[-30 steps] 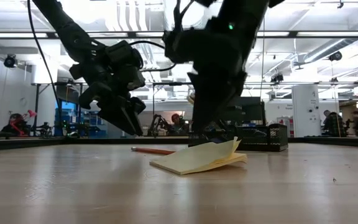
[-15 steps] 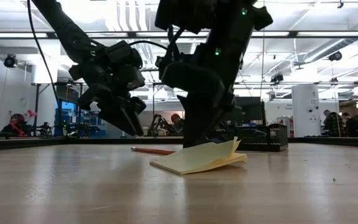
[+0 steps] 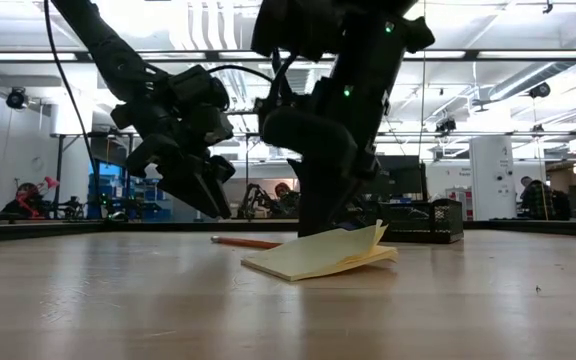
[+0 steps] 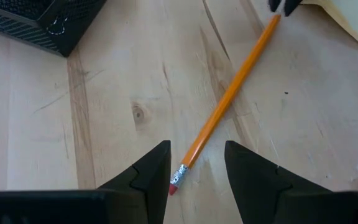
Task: Pick and place office supplies into organizer
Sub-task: Put the top yellow pencil into the black desk organizer
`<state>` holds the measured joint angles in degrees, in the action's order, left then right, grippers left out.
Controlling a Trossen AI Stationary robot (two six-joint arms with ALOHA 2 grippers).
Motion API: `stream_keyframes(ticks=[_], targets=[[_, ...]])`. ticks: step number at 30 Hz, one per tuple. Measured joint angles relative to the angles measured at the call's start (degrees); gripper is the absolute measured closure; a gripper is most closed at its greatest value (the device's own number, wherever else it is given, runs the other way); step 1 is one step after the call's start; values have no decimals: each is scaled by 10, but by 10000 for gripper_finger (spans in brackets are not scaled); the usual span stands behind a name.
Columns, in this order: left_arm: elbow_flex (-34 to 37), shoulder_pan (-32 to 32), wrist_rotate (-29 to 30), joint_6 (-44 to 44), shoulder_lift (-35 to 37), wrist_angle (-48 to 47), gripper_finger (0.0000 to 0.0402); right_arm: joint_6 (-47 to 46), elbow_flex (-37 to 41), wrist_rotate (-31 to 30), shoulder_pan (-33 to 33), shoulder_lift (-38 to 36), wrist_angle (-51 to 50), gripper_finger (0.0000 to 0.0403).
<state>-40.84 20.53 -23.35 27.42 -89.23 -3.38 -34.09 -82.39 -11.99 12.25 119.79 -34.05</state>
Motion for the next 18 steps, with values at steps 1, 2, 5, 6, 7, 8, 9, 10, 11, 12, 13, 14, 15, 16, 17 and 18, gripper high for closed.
stream_keyframes(ticks=[1,2,5,6,7,8,9,10,11,12,13,14,15,16,17,18], targets=[[0,0,0,0,0,0,265,0,2,0,0,0,-1,365],[0,0,0,0,0,0,265,0,4,0,0,0,0,368],[0,0,0,0,0,0,265,-9,10,5,0,0,2,371],[0,0,0,0,0,0,265,-17,13,8,0,0,1,371],[0,0,0,0,0,0,265,-21,14,12,-1,0,1,370],[0,0,0,0,0,0,265,-22,15,16,-2,0,4,370],[0,0,0,0,0,0,265,-22,16,18,-2,0,5,369],[0,0,0,0,0,0,265,-22,17,18,-2,0,5,369],[0,0,0,0,0,0,265,-22,18,17,-2,0,6,370],[0,0,0,0,0,0,265,-23,19,17,-2,0,6,370],[0,0,0,0,0,0,265,-23,20,17,-3,0,7,370],[0,0,0,0,0,1,265,-23,21,17,-3,0,8,369],[0,0,0,0,0,1,265,-24,21,18,-3,0,8,370],[0,0,0,0,0,2,265,-24,22,18,-4,0,9,370],[0,0,0,0,0,2,265,-24,23,19,-4,0,10,370],[0,0,0,0,0,2,265,-24,24,19,-4,0,11,370]])
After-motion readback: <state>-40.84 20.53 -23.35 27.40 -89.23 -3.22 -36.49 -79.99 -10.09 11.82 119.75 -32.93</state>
